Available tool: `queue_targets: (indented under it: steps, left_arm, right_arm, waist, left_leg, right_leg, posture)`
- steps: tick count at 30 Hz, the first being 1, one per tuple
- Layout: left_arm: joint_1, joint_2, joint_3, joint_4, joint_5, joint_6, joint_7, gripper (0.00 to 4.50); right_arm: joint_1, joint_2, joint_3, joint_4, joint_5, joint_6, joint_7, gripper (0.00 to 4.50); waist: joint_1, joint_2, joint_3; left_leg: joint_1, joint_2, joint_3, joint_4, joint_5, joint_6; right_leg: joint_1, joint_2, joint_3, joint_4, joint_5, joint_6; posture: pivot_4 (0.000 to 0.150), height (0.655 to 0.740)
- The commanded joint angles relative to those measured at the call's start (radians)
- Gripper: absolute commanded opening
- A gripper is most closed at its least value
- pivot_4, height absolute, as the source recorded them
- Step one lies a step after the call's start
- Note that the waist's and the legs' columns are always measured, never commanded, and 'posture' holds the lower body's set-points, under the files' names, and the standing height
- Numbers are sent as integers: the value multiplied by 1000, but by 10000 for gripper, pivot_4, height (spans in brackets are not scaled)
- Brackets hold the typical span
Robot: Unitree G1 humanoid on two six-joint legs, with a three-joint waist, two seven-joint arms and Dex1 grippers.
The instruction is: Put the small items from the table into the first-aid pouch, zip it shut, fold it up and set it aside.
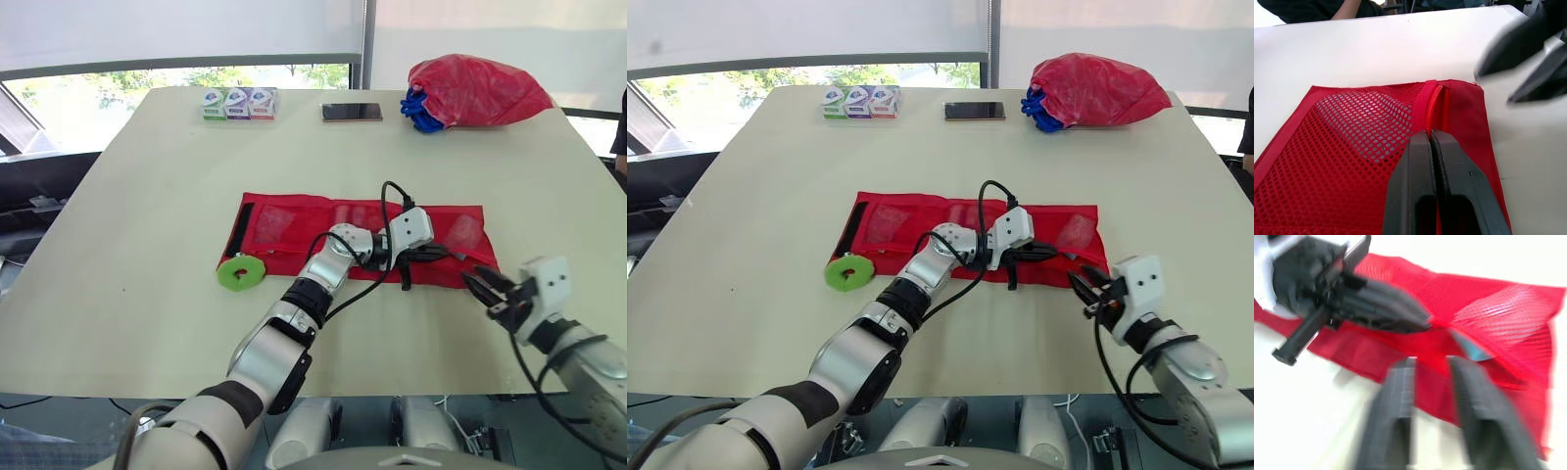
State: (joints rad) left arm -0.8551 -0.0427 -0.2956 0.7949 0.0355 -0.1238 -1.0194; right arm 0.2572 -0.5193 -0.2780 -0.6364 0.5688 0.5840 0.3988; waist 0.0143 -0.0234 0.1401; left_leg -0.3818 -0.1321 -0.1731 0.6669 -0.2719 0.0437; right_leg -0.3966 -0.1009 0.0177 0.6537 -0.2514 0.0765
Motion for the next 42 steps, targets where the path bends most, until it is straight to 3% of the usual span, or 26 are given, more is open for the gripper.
queue_targets:
  steps: [1, 3, 9, 14, 17, 21, 25, 33, 41, 42]
  left_arm:
    - [-9, -20, 13, -64, -60, 41, -59, 6142]
    - [13, -4, 16, -135, -106, 75, -130, 13694]
    - [84, 155, -5, -387, -165, 159, -295, 44295]
    - [93, 372, 78, -546, -270, 291, -414, 44295]
    - [105, 461, 123, -627, -340, 367, -446, 45000]
    - [154, 614, 195, -774, -453, 479, -507, 45000]
    - [200, 723, 232, -846, -490, 527, -503, 45000]
    - [290, 846, 295, -846, -474, 497, -463, 45000]
    - [340, 858, 308, -878, -492, 497, -418, 45000]
    - [346, 859, 310, -882, -493, 499, -413, 45000]
  right_arm:
    - [5, -25, -76, 24, 4, 23, -8, 34890]
    - [-20, -21, -80, 60, 25, 76, -30, 44627]
    - [-88, -30, -44, 161, 27, 160, -21, 45000]
    - [-190, -28, 1, 256, 41, 206, 10, 45000]
    - [-218, -17, 6, 284, 41, 212, 10, 38557]
    - [-206, -34, -13, 278, 27, 208, 18, 19619]
    - [-159, -63, -68, 253, 23, 220, 11, 1714]
    - [-55, -216, -231, 340, -89, 205, -5, 792]
    - [-72, -281, -238, 397, -193, 188, -22, 792]
    - [-71, -284, -234, 387, -200, 184, -16, 3669]
  waist:
    - [0, 0, 0]
    - [-2, 0, 0]
    - [-7, 3, -2]
    - [-18, 4, -1]
    - [-15, 4, -1]
    - [-18, 5, 0]
    - [-13, 5, 0]
    - [7, 7, 1]
    - [-1, 8, 1]
    - [-1, 8, 1]
  left_leg:
    - [0, 0, 0, 0, 0, 0]
    - [0, 0, 0, 0, 0, 0]
    - [1, 2, 1, -1, 0, 0]
    - [1, 2, 2, -1, 0, 0]
    - [0, 2, 0, -2, 0, 0]
    - [0, 2, 0, -2, 0, 0]
    - [1, 2, 0, -2, 0, 0]
    - [1, 1, 0, -2, 0, 0]
    - [1, 2, 0, -3, 0, 0]
    - [1, 2, 1, -3, 0, 0]
  right_leg:
    - [0, 0, 0, 0, 0, 0]
    - [0, 0, 0, 0, 0, 0]
    - [0, 0, 1, 0, 0, 0]
    - [0, 1, 2, 0, 0, -1]
    - [-1, 1, 0, -1, 0, -1]
    - [-1, 0, 1, -2, 0, -1]
    - [0, 1, 1, -2, 0, -1]
    - [0, 0, 0, -4, 0, -1]
    - [0, -1, 1, -4, 0, -1]
    - [0, -1, 1, -4, 0, -1]
  posture:
    - [1500, 7400]
    - [1500, 7400]
    - [1500, 7400]
    - [1500, 7400]
    - [1500, 7400]
    - [1500, 7400]
    - [1500, 7400]
    - [1500, 7400]
    - [1500, 7400]
    - [1500, 7400]
